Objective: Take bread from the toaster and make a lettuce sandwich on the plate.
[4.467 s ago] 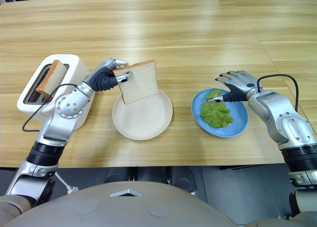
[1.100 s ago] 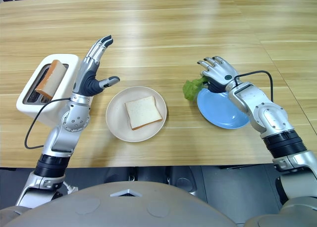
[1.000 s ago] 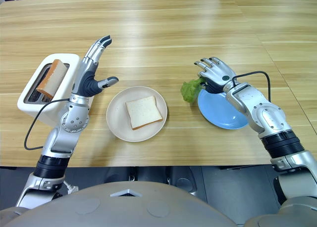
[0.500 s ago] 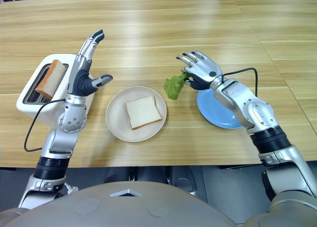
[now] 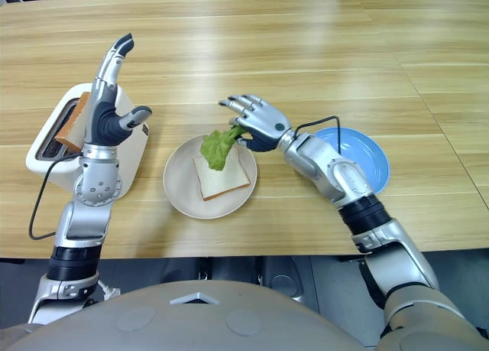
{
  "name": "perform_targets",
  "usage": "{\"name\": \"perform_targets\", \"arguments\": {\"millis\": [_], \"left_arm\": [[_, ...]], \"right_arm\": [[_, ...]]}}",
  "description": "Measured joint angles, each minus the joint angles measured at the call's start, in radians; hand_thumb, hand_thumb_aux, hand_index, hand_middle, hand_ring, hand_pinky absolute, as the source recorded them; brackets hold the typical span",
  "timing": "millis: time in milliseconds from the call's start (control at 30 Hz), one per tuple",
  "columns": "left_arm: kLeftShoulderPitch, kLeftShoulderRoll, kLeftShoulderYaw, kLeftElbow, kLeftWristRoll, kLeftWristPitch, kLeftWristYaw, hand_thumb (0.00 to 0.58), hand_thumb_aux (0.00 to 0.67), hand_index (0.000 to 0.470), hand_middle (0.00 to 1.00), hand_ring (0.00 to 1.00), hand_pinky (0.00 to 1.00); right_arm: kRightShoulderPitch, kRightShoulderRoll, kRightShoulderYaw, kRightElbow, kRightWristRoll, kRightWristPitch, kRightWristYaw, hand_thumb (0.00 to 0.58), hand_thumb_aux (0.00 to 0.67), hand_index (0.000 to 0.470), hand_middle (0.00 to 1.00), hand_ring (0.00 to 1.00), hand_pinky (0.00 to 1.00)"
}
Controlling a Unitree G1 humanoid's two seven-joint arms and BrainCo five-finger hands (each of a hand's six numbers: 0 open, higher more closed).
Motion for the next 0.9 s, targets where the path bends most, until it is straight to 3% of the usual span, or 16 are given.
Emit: {"name": "perform_targets", "arguments": {"millis": [500, 900], "left_arm": [[0.029, 0.087, 0.166, -0.156, -0.120, 0.083, -0.169, 0.000, 0.000, 0.000, 0.00, 0.00, 0.00], [0.068, 0.222, 0.304, -0.188, -0.129, 0.279, -0.323, 0.000, 0.000, 0.000, 0.00, 0.00, 0.00]], "right_arm": [[-0.073, 0.155, 0.114, 0.404, -0.001, -0.038, -0.171, 0.580, 0.670, 0.460, 0.00, 0.00, 0.00], [-0.082, 0.125, 0.170, 0.439, -0.006, -0.029, -0.146, 0.580, 0.670, 0.460, 0.00, 0.00, 0.00]]}}
